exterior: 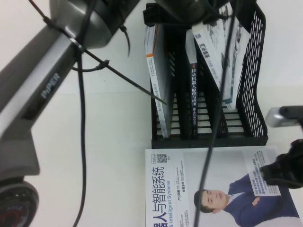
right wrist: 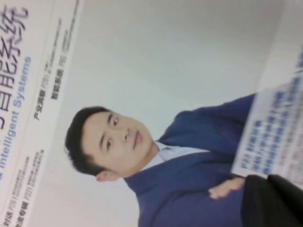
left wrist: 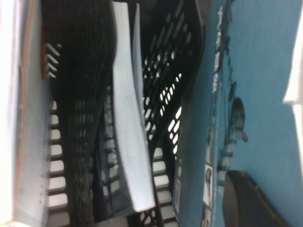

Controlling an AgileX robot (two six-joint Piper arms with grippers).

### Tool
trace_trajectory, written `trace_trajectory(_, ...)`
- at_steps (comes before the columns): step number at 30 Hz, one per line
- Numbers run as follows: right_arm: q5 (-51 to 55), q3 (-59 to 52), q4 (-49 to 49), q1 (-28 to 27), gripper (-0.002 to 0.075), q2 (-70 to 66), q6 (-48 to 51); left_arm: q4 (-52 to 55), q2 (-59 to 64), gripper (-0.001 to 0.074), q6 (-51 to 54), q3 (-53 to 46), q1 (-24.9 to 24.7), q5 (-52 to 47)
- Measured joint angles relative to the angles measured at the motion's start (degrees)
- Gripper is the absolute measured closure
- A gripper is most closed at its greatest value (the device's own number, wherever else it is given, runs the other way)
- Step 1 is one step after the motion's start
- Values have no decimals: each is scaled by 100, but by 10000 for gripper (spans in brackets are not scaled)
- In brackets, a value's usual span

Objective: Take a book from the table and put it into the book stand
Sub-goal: Place the book on the book shelf

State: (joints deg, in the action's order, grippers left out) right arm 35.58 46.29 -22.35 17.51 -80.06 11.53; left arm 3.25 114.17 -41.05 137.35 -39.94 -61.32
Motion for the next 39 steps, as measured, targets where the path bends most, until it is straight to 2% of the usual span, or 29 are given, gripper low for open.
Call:
trace_trajectory(5, 229, 0, 873, 0, 728, 730, -736, 259, 166, 624, -50, 0, -294, -27)
trace_trajectory(11, 617, -2, 1696, 0, 729, 1366, -1373, 283, 427, 624, -142, 0, -420, -52)
trace_trajectory(21, 841, -33, 1869, 0, 728, 1930, -1467, 578, 661, 624, -468, 0, -420, 365)
trace_trajectory(39, 775, -47, 1881, 0, 728, 1979, -1467, 797, 1212, 624, -681, 0, -433, 728)
